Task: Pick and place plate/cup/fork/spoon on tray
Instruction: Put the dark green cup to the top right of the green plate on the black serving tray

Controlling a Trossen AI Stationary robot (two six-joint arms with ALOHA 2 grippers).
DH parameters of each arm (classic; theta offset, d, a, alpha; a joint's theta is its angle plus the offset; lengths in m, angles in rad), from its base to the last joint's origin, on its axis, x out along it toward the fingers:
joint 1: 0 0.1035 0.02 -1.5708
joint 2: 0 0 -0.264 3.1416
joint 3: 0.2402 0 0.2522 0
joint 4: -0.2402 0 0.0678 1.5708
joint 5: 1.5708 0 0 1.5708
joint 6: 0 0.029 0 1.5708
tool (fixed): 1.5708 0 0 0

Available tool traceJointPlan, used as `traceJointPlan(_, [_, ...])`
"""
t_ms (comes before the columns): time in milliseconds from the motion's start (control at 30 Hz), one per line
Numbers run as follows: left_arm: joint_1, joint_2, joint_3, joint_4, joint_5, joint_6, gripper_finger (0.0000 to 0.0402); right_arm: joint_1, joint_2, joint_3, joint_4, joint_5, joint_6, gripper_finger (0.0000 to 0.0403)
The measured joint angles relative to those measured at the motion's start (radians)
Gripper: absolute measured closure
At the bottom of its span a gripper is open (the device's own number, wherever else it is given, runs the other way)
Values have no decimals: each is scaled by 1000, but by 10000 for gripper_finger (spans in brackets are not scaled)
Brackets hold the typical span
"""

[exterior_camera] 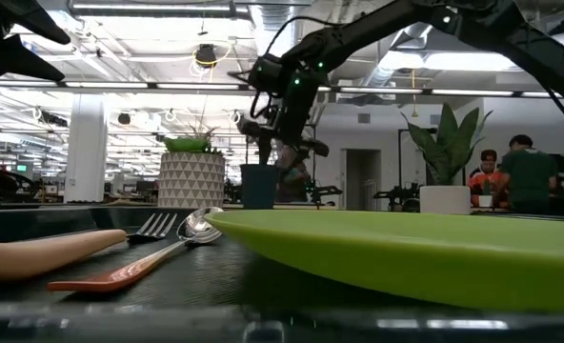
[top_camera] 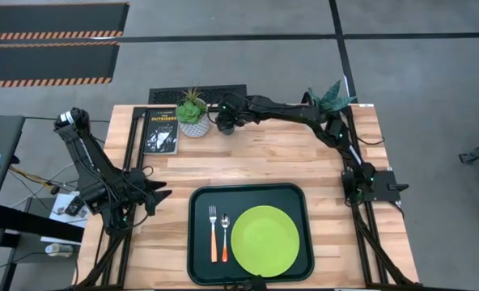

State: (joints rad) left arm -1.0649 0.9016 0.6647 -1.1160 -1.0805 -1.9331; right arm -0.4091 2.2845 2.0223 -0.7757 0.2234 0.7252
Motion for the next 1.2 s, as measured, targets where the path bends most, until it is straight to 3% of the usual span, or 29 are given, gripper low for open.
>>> traceJointPlan(200, [0,0,0,4,3,0,173,0,21,-2,-30,-11,7,210])
traceJointPlan(467, [0,0,0,4,0,0,173,4,8,0,-85,-22,-22,384])
traceJointPlan(667, [0,0,0,8,1,0,173,39,-64,-2,-245,-21,-115,394])
traceJointPlan(833, [0,0,0,8,2,-23,173,130,-194,-1,-481,-30,-194,394])
traceJointPlan(1067, [0,0,0,36,8,-27,173,445,-411,-6,-784,2,-70,395])
traceJointPlan(1200, [0,0,0,39,-7,-27,173,656,-537,-110,-789,12,107,399])
